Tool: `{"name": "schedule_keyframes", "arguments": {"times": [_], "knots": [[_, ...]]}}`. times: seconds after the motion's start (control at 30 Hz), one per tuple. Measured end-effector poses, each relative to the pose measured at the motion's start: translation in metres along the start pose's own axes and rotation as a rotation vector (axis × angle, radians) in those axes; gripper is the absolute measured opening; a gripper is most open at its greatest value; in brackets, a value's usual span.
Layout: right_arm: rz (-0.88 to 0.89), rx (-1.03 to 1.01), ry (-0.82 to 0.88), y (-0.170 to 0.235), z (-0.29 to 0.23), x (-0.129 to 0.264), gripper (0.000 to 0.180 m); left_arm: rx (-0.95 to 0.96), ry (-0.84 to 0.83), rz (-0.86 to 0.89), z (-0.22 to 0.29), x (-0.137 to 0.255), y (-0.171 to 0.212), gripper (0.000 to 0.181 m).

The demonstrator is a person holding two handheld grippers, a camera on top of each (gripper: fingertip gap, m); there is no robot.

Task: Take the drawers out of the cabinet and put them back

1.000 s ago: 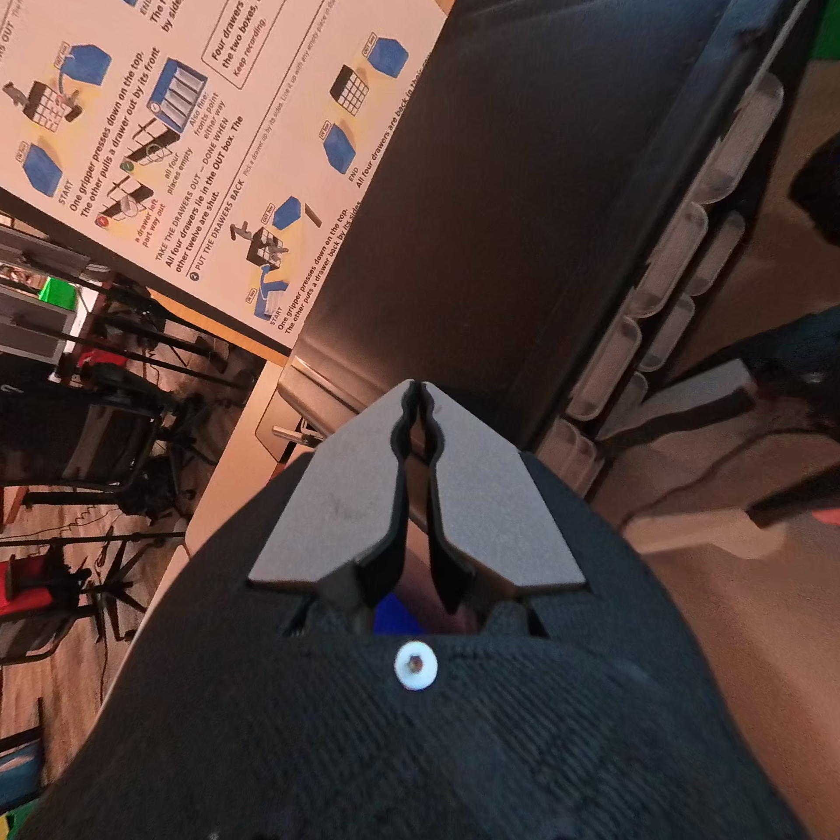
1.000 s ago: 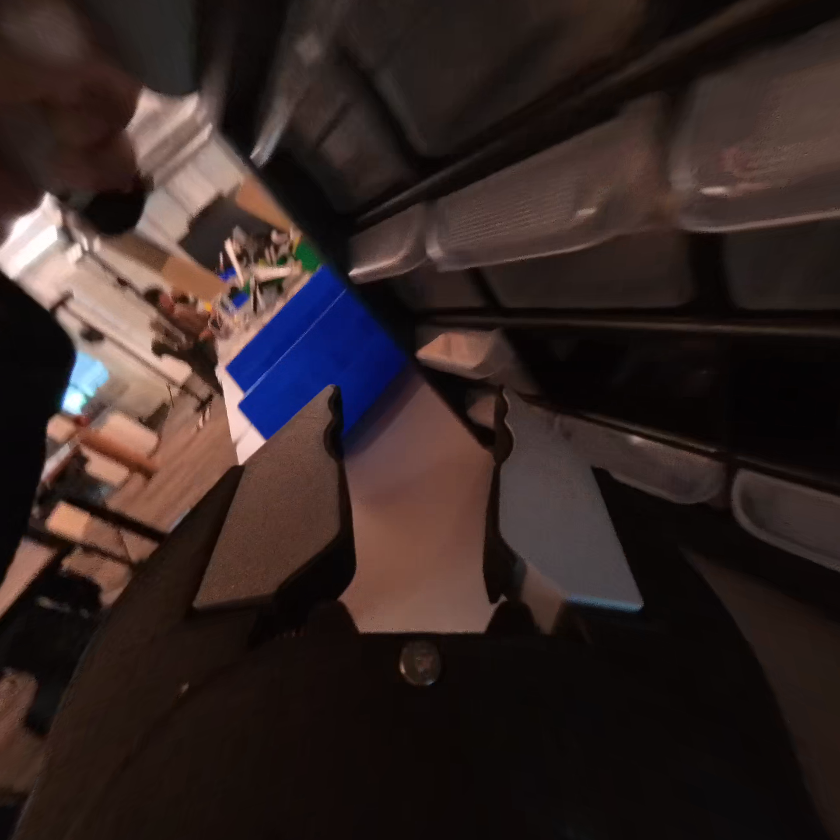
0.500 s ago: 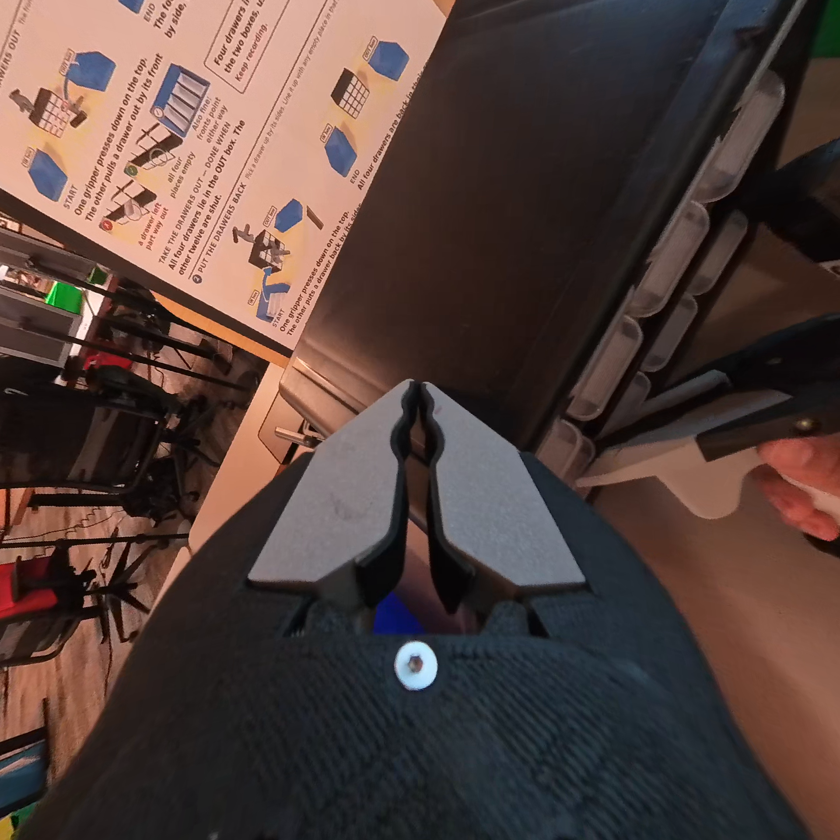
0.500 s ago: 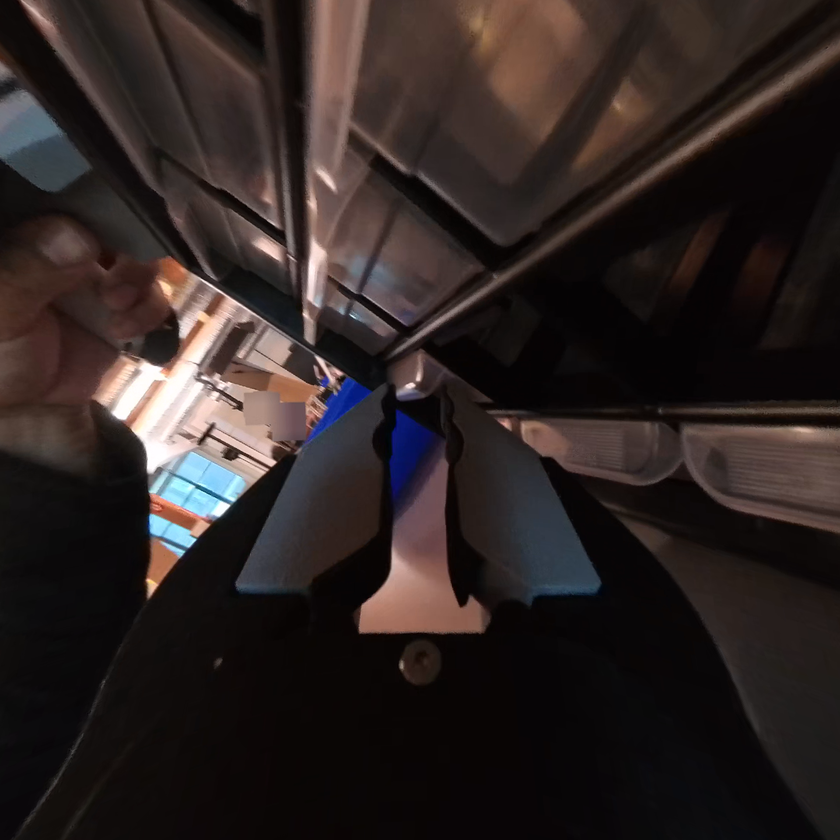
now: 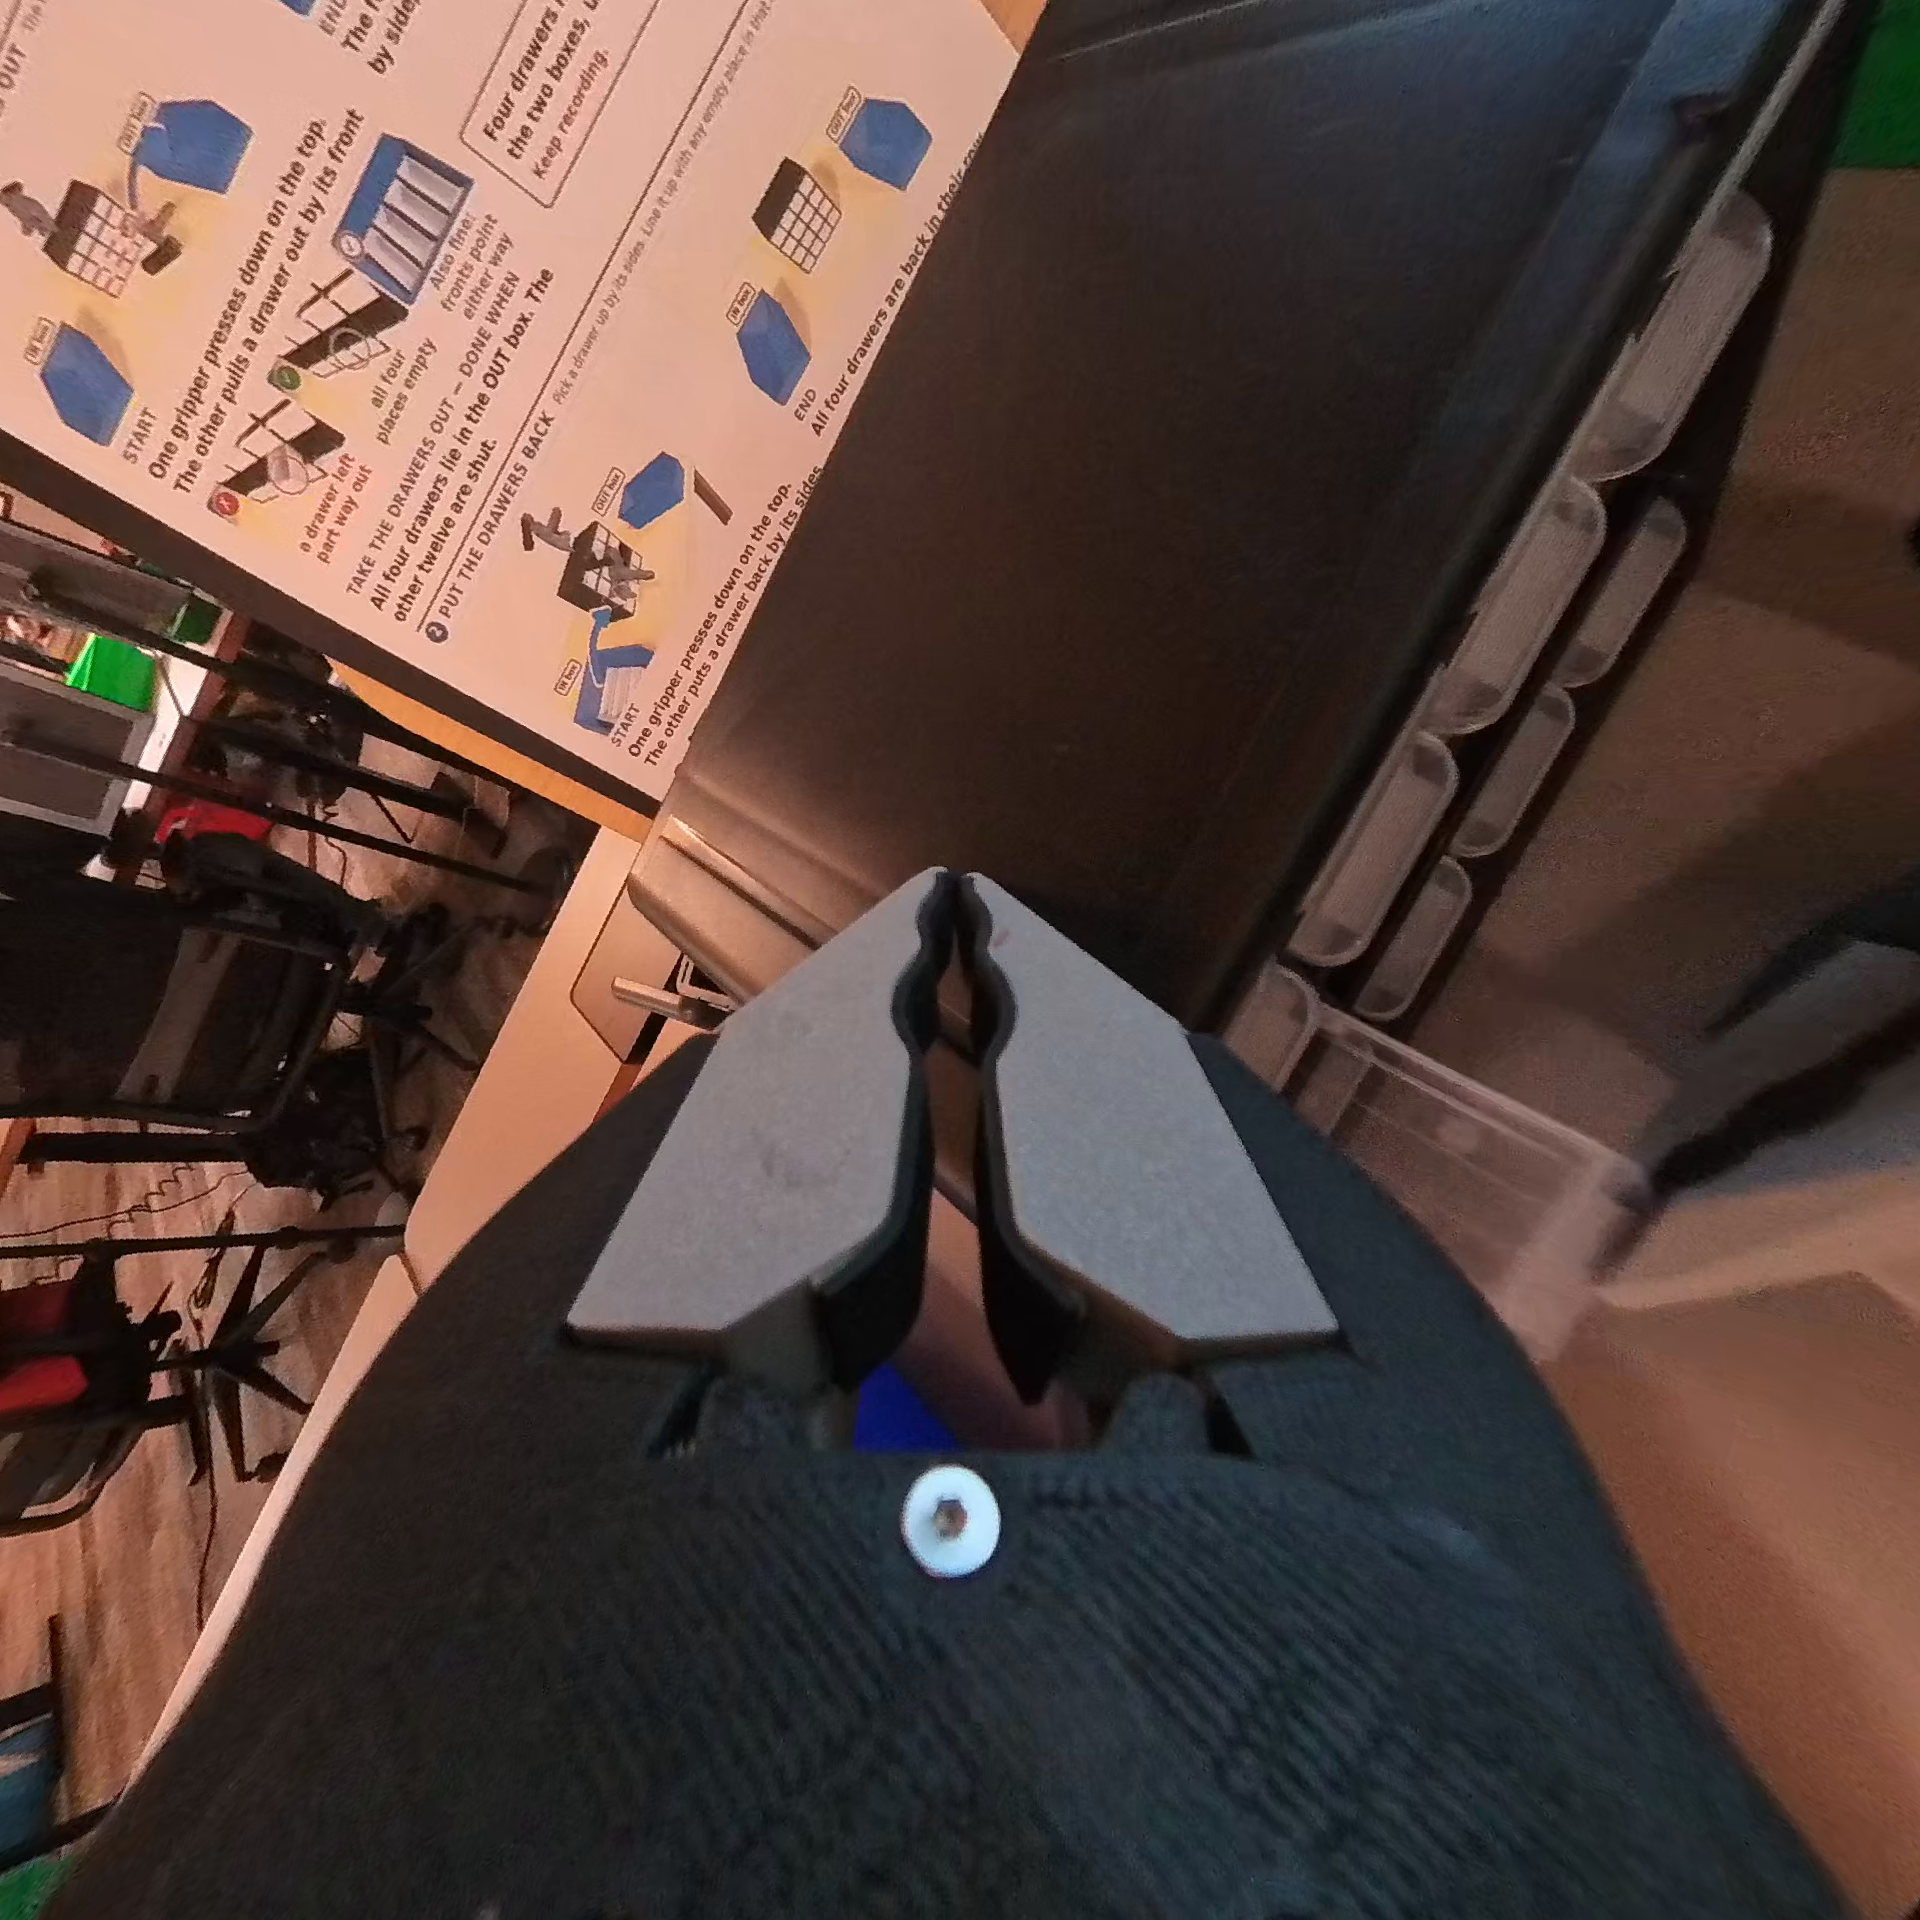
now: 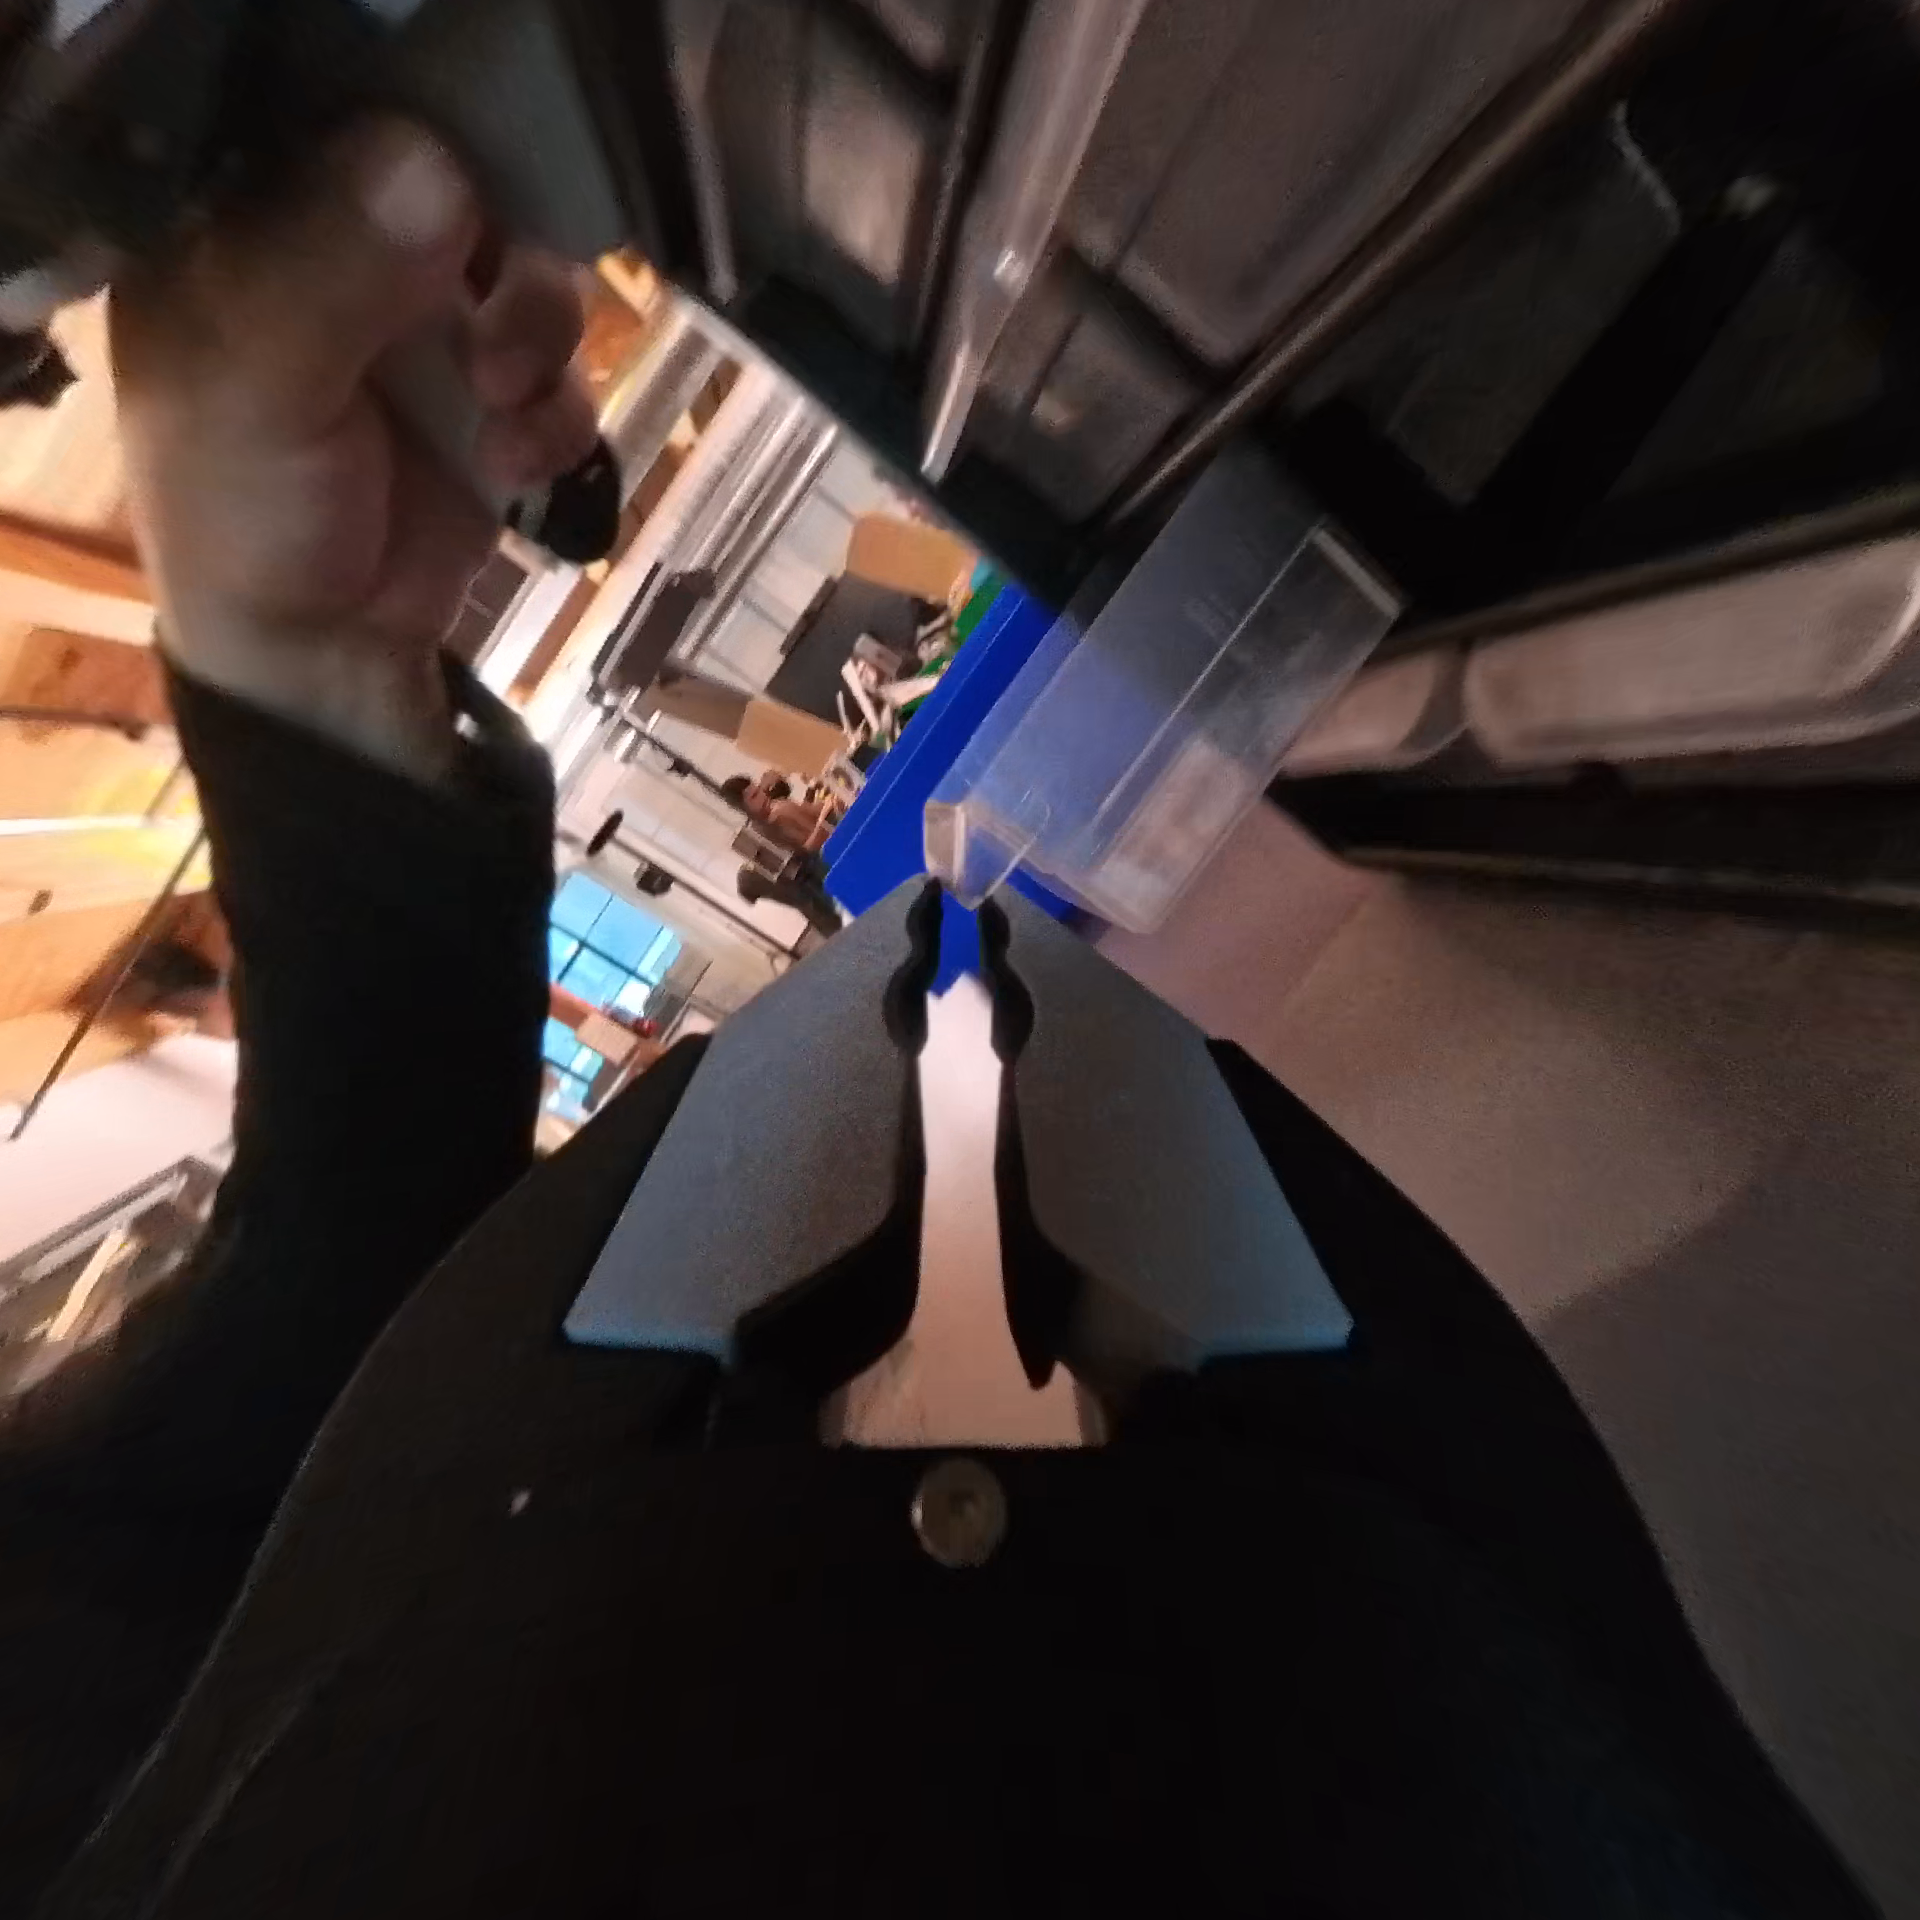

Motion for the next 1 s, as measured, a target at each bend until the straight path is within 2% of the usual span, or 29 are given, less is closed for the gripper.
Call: {"name": "schedule_keyframes", "arguments": {"times": [0.03, 0.07, 0.2, 0.3, 0.4, 0.53, 0.7, 0.8, 0.83, 0.9, 1.0], "knots": [[-0.023, 0.023, 0.004, 0.005, -0.003, 0.006, 0.003, 0.000, 0.002, 0.001, 0.000, 0.000, 0.000, 0.000], [-0.040, 0.058, 0.029, 0.007, -0.004, 0.013, 0.005, 0.002, 0.004, 0.002, 0.000, 0.000, 0.000, 0.000], [-0.098, 0.269, 0.218, -0.003, -0.001, 0.039, 0.045, 0.009, 0.009, 0.006, 0.000, 0.000, 0.000, 0.000], [-0.183, 0.506, 0.339, -0.016, -0.007, 0.048, 0.065, 0.002, 0.004, 0.004, 0.000, 0.000, 0.000, 0.000], [-0.287, 0.793, 0.354, -0.024, -0.028, 0.043, 0.074, 0.004, 0.005, 0.004, 0.000, 0.000, 0.000, 0.000], [-0.490, 1.099, 0.369, -0.022, -0.041, 0.025, 0.063, 0.012, 0.005, 0.000, 0.000, 0.000, 0.000, 0.000], [-0.726, 1.357, 0.485, -0.019, -0.020, 0.001, 0.074, 0.014, 0.003, -0.004, 0.000, 0.000, 0.000, 0.000], [-0.822, 1.495, 0.571, -0.017, 0.001, -0.009, 0.074, 0.018, 0.006, -0.003, 0.000, 0.000, 0.000, 0.000], [-0.839, 1.542, 0.580, -0.016, 0.002, -0.010, 0.067, 0.019, 0.007, -0.002, 0.000, 0.000, 0.000, 0.000], [-0.926, 1.546, 0.557, -0.007, 0.003, -0.009, 0.019, 0.020, 0.010, -0.001, 0.000, 0.000, 0.000, 0.000], [-0.977, 1.554, 0.551, -0.004, 0.001, -0.007, 0.018, 0.023, 0.015, 0.003, -0.001, 0.000, 0.000, 0.000]]}}
Point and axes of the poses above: each gripper's, where its closed fingertips meet, x back along the fingers, y out of its underside, z = x × y across the jaws, the point moved 4 cm from there along x, back along the fingers, and after that the axes turned 3 degrees about z, right-handed, at the moved point
